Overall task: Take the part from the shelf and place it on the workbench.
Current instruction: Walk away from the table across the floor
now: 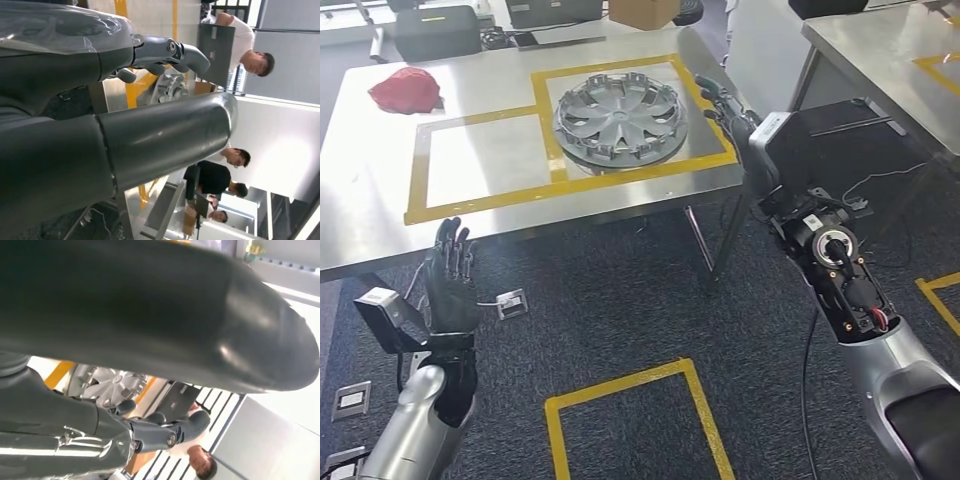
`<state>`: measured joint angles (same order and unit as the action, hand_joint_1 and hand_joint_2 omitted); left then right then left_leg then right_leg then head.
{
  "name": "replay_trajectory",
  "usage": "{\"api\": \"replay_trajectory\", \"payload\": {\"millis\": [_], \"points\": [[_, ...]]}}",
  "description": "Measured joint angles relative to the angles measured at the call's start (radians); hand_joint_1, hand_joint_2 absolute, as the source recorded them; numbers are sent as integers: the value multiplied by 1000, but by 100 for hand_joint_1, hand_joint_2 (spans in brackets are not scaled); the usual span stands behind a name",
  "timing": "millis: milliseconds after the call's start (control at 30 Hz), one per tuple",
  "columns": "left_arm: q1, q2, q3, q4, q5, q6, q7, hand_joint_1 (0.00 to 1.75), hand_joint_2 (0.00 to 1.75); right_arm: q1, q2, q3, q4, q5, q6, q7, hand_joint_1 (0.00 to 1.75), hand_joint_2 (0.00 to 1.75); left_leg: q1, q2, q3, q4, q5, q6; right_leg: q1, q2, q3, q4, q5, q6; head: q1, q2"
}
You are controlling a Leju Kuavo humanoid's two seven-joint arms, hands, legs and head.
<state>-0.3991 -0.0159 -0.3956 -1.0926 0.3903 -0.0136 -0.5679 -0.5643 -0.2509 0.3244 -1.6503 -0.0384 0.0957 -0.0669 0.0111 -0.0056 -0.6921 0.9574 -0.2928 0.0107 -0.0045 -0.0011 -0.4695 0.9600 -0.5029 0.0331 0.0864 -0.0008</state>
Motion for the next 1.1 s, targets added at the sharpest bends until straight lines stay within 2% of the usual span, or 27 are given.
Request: {"api": "replay_trajectory", "payload": {"millis": [33, 67, 100, 133, 167, 200, 233, 300, 333, 367, 433, 467, 533, 567, 600, 633, 700, 733, 767, 800, 833, 867, 900, 967, 1033, 1067, 1100], "points": [[1, 1, 0, -1, 0, 2, 0, 0, 0, -1, -1, -2, 1, 1, 1, 0, 0, 0, 1, -1, 0, -9, 8, -6, -2, -2, -7, -4, 14, -7, -1, 0], [3, 3, 0, -2, 0, 3, 0, 0, 0, -3, -2, -3, 2, 2, 2, 1, 0, 0, 2, -1, -7, -3, -6, -11, -4, -4, -14, -11, 28, -15, -2, 0], [4, 5, 0, -2, 0, 3, 0, 0, 0, -4, -2, -3, 3, 3, 3, 1, 0, 0, 2, -2, -18, 23, -42, -15, -7, -6, -26, -17, 45, -23, -8, 0], [5, 6, 0, -2, 0, 4, 0, 0, 0, -5, -2, -3, 4, 4, 4, 1, 0, 0, 2, -2, -35, 73, -98, -18, -10, -7, -41, -21, 61, -30, -16, 0], [6, 7, 0, -3, 0, 4, 0, 0, 0, -6, -2, -3, 6, 5, 4, 1, 0, 0, 2, -1, -54, 144, -159, -21, -9, -7, -59, -21, 76, -34, -23, 0], [6, 8, 0, -3, 0, 4, 0, 0, 0, -6, -2, -4, 7, 6, 5, 1, 0, 0, 2, -1, -70, 219, -202, -24, -8, -8, -76, -21, 90, -36, -29, 0], [7, 9, 0, -3, 0, 4, 0, 0, 0, -5, -2, -4, 8, 6, 5, 1, 0, 0, 2, -1, -79, 284, -220, -25, -7, -8, -95, -21, 105, -36, -33, 0], [9, 11, 0, -3, 0, 4, 0, 0, 0, -4, -2, -4, 10, 6, 6, 1, 0, 0, 2, -1, -56, 331, -184, -25, -6, -7, -131, -19, 133, -35, -37, 0], [9, 12, 0, -4, 0, 4, 0, 0, 0, -4, -2, -4, 11, 6, 6, 1, 0, 0, 2, -1, -18, 302, -155, -21, -5, -7, -148, -19, 147, -33, -39, 0], [9, 12, 0, -5, 0, 4, 0, 0, 0, -5, -2, -4, 12, 6, 6, 1, 0, 0, 1, -1, 37, 240, -145, -16, -4, -6, -162, -17, 159, -30, -40, 0], [7, 12, 0, -11, 0, 5, 0, 0, 0, -6, -2, -5, 12, 6, 6, 0, 0, 0, -5, -1, 156, 80, -172, -3, -2, -7, -181, -15, 182, -21, -39, 0], [6, 12, 0, -14, 0, 5, 0, 0, 0, -7, -2, -6, 13, 6, 6, -1, 0, 0, -8, -2, 189, 28, -186, 3, -2, -7, -185, -17, 194, -16, -37, 0], [8, 13, 0, -18, 1, 6, 0, 0, 0, -8, -2, -8, 16, 6, 6, -2, 0, 0, -10, -2, 195, 0, -180, 16, -3, -7, -190, -25, 215, -4, -37, 0], [10, 14, 0, -19, 1, 6, 1, 0, 0, -8, -2, -9, 17, 7, 6, -3, 0, 0, -8, 0, 188, -4, -169, 23, -4, -5, -196, -20, 207, 1, -37, 0], [12, 14, 0, -20, 2, 7, 1, 0, 0, -8, -3, -10, 19, 8, 6, -4, 0, 0, -5, 2, 179, -8, -159, 30, -5, -4, -207, 3, 178, 6, -36, 0], [14, 15, 0, -21, 3, 7, 3, 0, 0, -8, -3, -13, 20, 9, 5, -4, 0, 0, -2, 4, 167, -11, -146, 37, -6, -2, -222, 47, 132, 10, -33, 0], [15, 15, 0, -23, 4, 7, 6, 0, 0, -9, -6, -19, 22, 11, 2, -5, 0, 0, -2, 5, 139, -10, -123, 42, -9, -1, -255, 186, 27, 18, -26, 0], [16, 15, 0, -24, 4, 7, 8, 0, 0, -9, -8, -22, 23, 12, 1, -4, 0, 0, -2, 5, 124, -9, -111, 40, -11, -1, -264, 252, 1, 21, -23, 0], [18, 15, 0, -24, 5, 7, 10, 0, 0, -8, -10, -26, 23, 12, 0, -3, 0, 0, -2, 5, 108, -8, -98, 39, -13, -1, -262, 294, 0, 24, -21, 0], [19, 15, 0, -24, 5, 7, 11, 0, 0, -8, -12, -30, 23, 13, -1, -2, 0, 0, -1, 5, 91, -6, -86, 35, -15, -1, -245, 304, 21, 26, -19, 0], [20, 15, 0, -24, 6, 7, 12, 0, 0, -8, -13, -33, 23, 13, -2, 0, 0, 0, 0, 5, 75, -3, -75, 31, -16, -1, -210, 277, 50, 27, -16, 0], [20, 15, 0, -24, 6, 7, 13, 0, 0, -9, -14, -36, 23, 13, -2, 0, 0, 0, 1, 5, 61, 0, -65, 26, -18, -1, -159, 217, 66, 28, -12, 0], [20, 15, 0, -25, 7, 7, 13, 0, 0, -10, -15, -37, 22, 13, -2, 0, 0, 0, 1, 4, 50, 3, -56, 20, -16, 0, -102, 137, 62, 27, -7, 0], [19, 15, 0, -28, 8, 7, 13, 0, 0, -12, -18, -41, 21, 13, -3, 0, 0, 0, 0, 4, 40, 3, -36, 8, -12, 4, -31, 24, 34, 17, -4, 0], [19, 16, 0, -30, 8, 7, 13, 0, 0, -13, -19, -45, 20, 13, -3, 0, 0, 0, 0, 3, 38, -7, -15, -4, -8, 6, -29, 0, 37, -2, -8, 0], [19, 17, 0, -30, 9, 7, 13, 0, 0, -14, -20, -45, 20, 13, -3, 0, 0, 0, 1, 3, 32, -4, -19, -9, -9, 5, -37, -3, 48, -10, -11, 0], [20, 18, 0, -30, 11, 8, 13, 0, 0, -14, -20, -45, 21, 13, -2, 1, 0, 0, 2, 3, 20, 13, -42, -14, -10, 3, -48, -4, 60, -19, -16, 0]]}}
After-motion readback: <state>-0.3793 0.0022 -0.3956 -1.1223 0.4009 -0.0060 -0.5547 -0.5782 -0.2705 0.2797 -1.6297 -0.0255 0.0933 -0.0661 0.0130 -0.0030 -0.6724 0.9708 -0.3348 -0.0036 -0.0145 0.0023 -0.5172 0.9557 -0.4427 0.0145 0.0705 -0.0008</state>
